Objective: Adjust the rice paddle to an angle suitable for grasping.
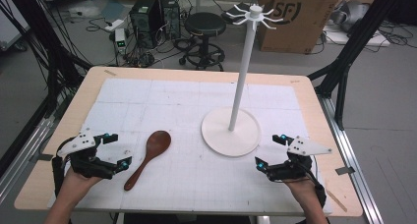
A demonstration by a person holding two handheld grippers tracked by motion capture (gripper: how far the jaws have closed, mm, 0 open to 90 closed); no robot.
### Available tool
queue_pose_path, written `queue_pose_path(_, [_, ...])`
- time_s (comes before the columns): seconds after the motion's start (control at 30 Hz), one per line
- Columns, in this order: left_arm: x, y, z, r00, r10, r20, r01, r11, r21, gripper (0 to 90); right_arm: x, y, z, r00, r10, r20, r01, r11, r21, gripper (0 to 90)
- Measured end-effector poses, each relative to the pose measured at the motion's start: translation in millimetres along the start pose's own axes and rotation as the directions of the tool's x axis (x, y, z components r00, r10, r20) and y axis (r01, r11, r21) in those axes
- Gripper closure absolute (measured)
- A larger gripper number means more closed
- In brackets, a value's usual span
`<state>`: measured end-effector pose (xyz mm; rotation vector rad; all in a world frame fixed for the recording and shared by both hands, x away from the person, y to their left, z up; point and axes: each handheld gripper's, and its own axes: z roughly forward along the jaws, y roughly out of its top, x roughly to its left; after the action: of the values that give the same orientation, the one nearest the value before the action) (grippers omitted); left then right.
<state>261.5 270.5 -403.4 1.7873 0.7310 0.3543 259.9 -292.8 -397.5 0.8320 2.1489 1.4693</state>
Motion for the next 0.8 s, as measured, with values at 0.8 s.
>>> queue_pose_path(0.8, [0.7,15.5,8.7,0.9997,0.003,-0.024,0.001,0.9876,0.157,1.7,3.9,-2.4,-2.9,1.0,-0.003,-0.003,0.003,1.0,0.017,1.0])
